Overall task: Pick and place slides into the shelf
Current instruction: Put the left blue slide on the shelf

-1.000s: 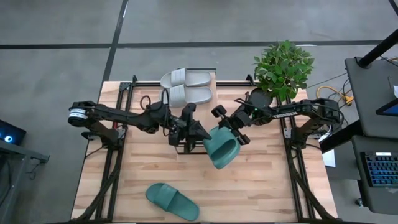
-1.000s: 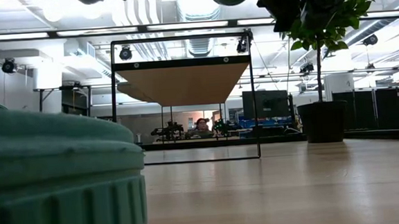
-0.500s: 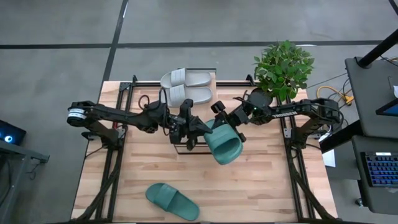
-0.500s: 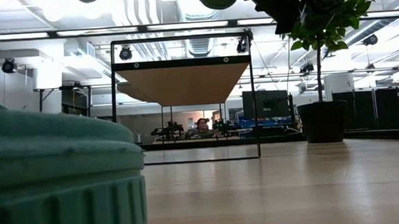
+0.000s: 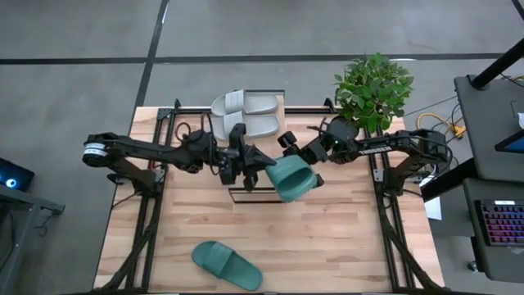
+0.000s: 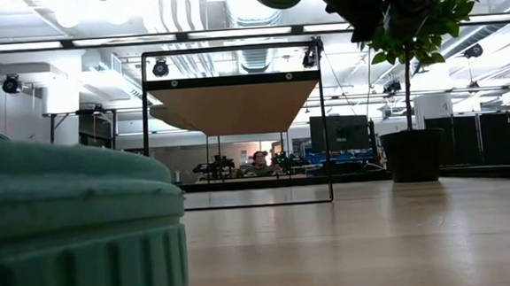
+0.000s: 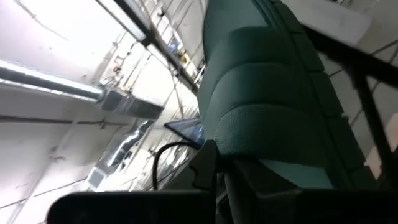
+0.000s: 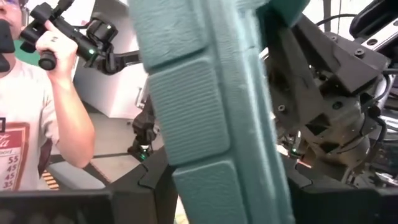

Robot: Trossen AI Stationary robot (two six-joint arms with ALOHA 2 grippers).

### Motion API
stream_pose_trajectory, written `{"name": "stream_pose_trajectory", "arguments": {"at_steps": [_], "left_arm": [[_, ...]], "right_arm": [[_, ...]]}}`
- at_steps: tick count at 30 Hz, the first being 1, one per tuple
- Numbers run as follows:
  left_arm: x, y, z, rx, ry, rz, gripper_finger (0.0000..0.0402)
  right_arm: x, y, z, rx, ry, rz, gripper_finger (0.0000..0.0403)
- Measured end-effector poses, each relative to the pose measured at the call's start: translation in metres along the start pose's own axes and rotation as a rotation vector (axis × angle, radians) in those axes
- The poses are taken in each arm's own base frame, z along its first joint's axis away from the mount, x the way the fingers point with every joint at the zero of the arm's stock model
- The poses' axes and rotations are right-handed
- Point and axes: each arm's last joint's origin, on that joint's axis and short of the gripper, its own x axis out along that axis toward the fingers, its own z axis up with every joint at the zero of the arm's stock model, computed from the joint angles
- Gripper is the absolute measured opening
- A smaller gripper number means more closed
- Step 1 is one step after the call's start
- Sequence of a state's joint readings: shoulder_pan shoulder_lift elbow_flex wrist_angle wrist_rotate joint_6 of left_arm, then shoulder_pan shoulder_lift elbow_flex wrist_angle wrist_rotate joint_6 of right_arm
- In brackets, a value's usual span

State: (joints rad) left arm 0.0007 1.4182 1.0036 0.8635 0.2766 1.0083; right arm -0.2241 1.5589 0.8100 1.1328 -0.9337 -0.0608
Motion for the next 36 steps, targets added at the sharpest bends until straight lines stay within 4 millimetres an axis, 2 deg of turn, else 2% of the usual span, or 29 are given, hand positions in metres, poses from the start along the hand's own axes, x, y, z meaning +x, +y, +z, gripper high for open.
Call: {"name": "stream_pose_trajectory", "arguments": {"at_steps": [6, 16, 21, 27, 32, 36], "left_arm": [[-0.004, 0.009, 0.001, 0.051, 0.102, 0.044, 0.0000], [-0.008, 0.015, 0.003, 0.056, 0.144, 0.064, 0.0000], [-0.010, 0.022, 0.002, 0.063, 0.162, 0.103, 0.0000], [-0.012, 0.020, -0.002, 0.065, 0.188, 0.102, 0.0000], [-0.017, 0.020, -0.001, 0.066, 0.204, 0.106, 0.0000], [-0.024, 0.021, 0.003, 0.067, 0.203, 0.109, 0.0000]], "right_arm": [[0.000, -0.001, 0.001, -0.002, 0.000, -0.003, 0.0162], [-0.003, -0.005, 0.001, -0.010, 0.001, -0.018, 0.0162], [0.000, -0.010, 0.008, -0.033, -0.015, -0.015, 0.0162], [0.002, -0.012, 0.013, -0.055, -0.026, -0.002, 0.0162], [-0.004, -0.017, 0.013, -0.075, -0.015, -0.022, 0.0163], [-0.012, -0.022, 0.013, -0.080, -0.001, -0.049, 0.0183]]}}
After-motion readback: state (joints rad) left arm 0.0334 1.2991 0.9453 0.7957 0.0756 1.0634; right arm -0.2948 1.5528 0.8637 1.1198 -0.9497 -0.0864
